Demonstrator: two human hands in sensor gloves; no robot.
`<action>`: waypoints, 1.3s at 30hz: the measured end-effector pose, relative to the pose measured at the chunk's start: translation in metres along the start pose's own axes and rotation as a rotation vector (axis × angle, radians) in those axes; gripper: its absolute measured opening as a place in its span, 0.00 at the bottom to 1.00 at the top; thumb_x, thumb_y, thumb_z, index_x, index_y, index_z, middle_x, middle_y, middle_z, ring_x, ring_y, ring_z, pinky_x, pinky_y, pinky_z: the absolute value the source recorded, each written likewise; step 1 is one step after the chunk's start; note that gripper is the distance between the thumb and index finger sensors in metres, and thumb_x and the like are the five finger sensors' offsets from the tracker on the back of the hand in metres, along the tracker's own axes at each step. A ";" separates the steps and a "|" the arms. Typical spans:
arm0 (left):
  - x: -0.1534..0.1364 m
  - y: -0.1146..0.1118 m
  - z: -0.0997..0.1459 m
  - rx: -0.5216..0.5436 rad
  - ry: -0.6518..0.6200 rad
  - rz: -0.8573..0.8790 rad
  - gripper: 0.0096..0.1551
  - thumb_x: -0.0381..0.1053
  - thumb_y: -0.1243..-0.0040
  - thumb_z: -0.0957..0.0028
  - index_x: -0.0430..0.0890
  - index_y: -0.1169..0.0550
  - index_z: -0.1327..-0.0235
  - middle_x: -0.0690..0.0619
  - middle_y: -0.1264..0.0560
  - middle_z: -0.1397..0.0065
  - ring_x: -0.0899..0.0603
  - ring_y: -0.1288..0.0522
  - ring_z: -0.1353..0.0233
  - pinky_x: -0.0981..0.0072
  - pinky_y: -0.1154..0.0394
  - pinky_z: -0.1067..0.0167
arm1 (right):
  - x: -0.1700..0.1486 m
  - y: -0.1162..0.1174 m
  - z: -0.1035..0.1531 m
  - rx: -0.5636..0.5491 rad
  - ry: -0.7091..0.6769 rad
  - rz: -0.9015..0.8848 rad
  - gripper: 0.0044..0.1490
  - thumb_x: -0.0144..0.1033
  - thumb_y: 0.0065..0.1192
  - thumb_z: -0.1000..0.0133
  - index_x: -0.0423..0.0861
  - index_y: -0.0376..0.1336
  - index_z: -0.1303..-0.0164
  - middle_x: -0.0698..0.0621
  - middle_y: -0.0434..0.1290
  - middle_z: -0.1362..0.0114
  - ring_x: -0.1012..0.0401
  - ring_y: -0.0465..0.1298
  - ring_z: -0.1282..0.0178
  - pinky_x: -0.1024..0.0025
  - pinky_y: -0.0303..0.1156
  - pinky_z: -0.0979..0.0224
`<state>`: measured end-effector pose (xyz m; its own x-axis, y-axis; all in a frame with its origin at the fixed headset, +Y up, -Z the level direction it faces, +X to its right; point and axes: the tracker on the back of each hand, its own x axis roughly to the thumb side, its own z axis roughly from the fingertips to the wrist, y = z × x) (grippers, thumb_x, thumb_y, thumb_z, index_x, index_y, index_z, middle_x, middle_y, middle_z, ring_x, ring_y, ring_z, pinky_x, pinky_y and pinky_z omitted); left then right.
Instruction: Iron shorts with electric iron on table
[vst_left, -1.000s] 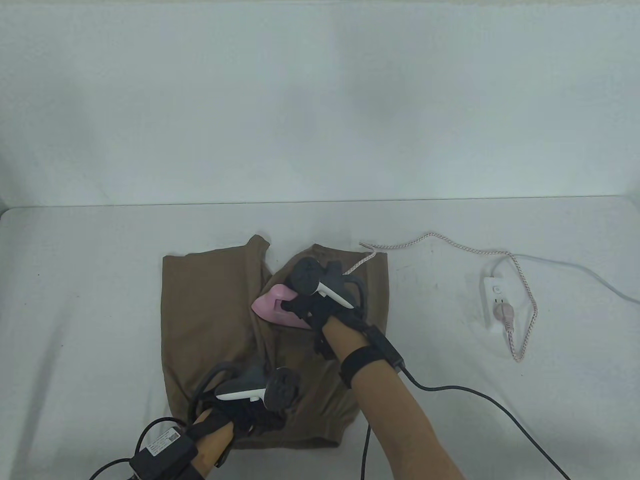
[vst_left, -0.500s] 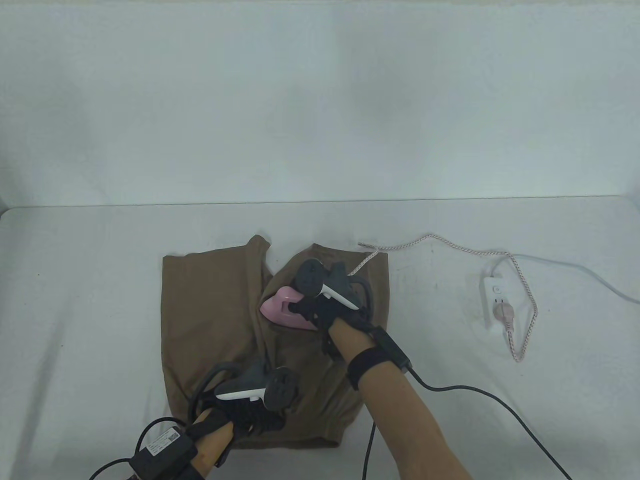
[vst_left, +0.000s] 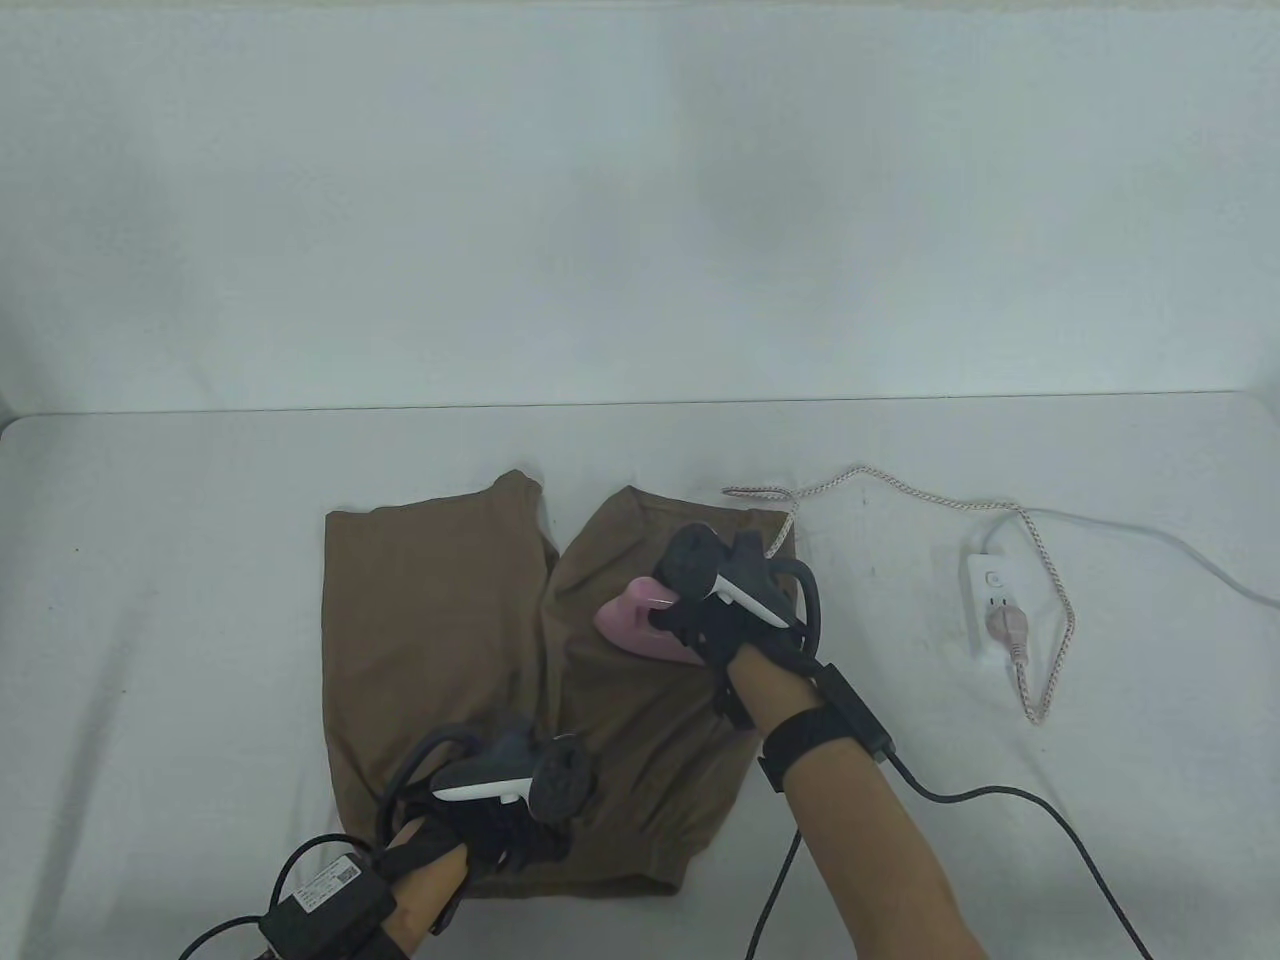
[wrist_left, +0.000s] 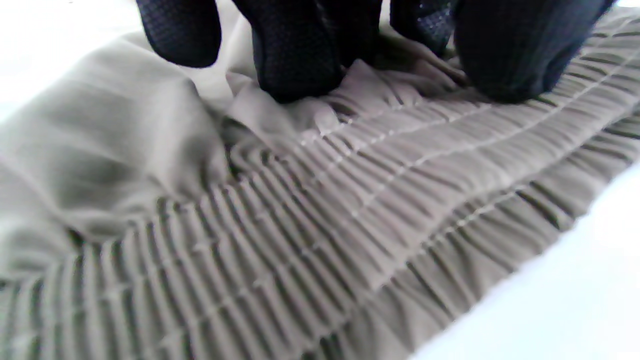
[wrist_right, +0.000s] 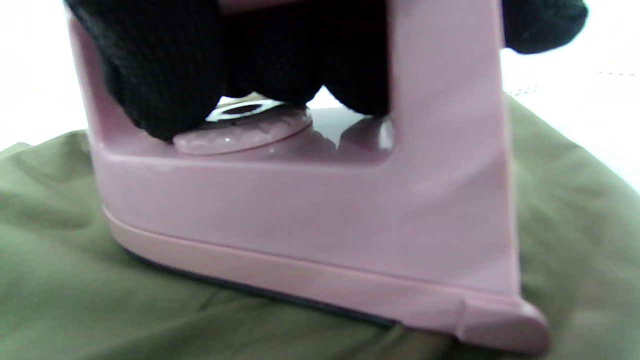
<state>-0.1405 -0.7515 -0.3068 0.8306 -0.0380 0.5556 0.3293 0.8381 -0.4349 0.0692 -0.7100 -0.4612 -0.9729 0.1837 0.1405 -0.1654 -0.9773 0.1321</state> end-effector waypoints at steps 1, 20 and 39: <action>0.000 0.000 0.000 0.000 0.000 0.001 0.43 0.66 0.40 0.49 0.65 0.43 0.20 0.56 0.43 0.18 0.46 0.30 0.28 0.34 0.39 0.24 | -0.004 -0.001 0.001 0.001 0.007 0.010 0.29 0.58 0.77 0.52 0.64 0.69 0.40 0.65 0.80 0.49 0.63 0.81 0.48 0.49 0.77 0.47; 0.000 0.000 0.000 0.002 -0.004 0.002 0.43 0.66 0.40 0.49 0.65 0.42 0.20 0.56 0.43 0.18 0.45 0.30 0.28 0.34 0.38 0.24 | 0.041 0.007 -0.009 -0.003 -0.053 -0.046 0.30 0.58 0.76 0.52 0.64 0.69 0.40 0.65 0.80 0.48 0.63 0.81 0.48 0.49 0.77 0.48; 0.000 0.000 -0.001 -0.001 -0.005 0.001 0.43 0.66 0.40 0.48 0.64 0.42 0.20 0.56 0.43 0.18 0.45 0.30 0.28 0.34 0.38 0.24 | 0.081 0.015 -0.010 0.021 -0.144 -0.007 0.30 0.58 0.76 0.51 0.64 0.69 0.40 0.65 0.80 0.49 0.64 0.81 0.50 0.50 0.77 0.49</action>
<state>-0.1404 -0.7521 -0.3071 0.8286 -0.0344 0.5589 0.3289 0.8377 -0.4360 -0.0137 -0.7110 -0.4581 -0.9383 0.2049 0.2785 -0.1669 -0.9739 0.1539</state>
